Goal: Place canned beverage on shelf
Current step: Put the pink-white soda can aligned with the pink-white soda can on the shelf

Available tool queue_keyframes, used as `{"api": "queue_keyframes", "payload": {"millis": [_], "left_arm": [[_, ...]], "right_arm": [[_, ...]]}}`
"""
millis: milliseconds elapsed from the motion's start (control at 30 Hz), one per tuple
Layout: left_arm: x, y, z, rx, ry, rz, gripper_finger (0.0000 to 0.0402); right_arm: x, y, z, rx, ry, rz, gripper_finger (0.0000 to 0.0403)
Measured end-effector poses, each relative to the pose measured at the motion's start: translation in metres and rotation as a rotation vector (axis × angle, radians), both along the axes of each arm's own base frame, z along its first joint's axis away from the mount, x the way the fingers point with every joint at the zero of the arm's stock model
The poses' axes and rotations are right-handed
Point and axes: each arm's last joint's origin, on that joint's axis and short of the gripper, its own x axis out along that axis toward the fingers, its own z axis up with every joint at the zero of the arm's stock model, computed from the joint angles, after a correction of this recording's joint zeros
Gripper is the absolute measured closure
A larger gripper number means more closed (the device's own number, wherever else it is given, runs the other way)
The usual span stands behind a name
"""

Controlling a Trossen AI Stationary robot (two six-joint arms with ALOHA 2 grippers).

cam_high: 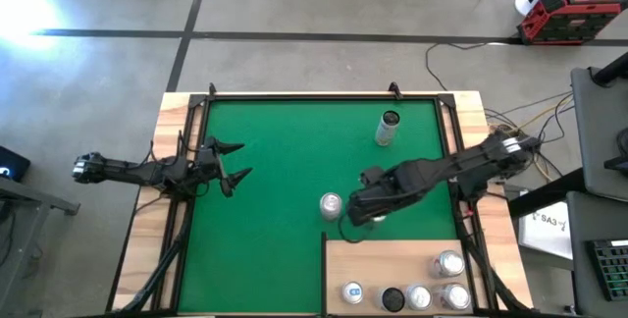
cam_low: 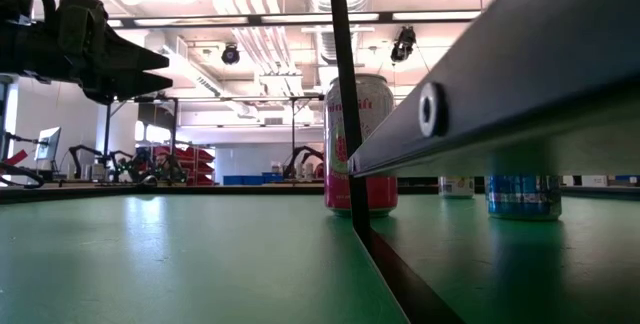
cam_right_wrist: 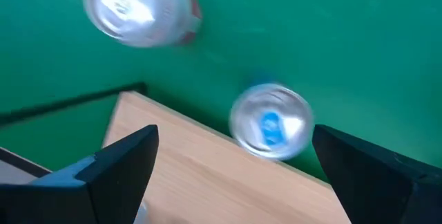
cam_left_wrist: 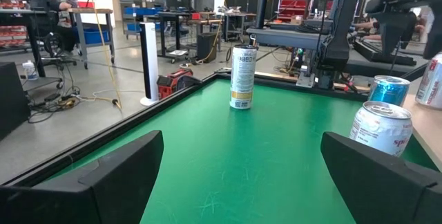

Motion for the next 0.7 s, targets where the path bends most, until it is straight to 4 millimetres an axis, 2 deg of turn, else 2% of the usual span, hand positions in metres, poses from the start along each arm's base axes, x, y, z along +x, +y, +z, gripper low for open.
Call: {"api": "queue_keyframes", "payload": {"millis": [200,367,567,700], "left_arm": [[0.000,0.000,0.000,0.000,0.000,0.000,0.0024],[0.000,0.000,0.000,0.000,0.000,0.000,0.0024],[0.000,0.000,0.000,0.000,0.000,0.000,0.0024],[0.000,0.000,0.000,0.000,0.000,0.000,0.0024]], "right_arm": [[0.047,-0.007,-0.004,-0.030,0.007,0.086,0.0028],[0.078,-0.011,-0.010,-0.044,0.041,0.141,0.0028],[0.104,-0.016,-0.007,-0.034,-0.005,0.103,0.0028],[0.115,-0.021,-0.016,-0.028,0.050,0.011,0.0028]]}}
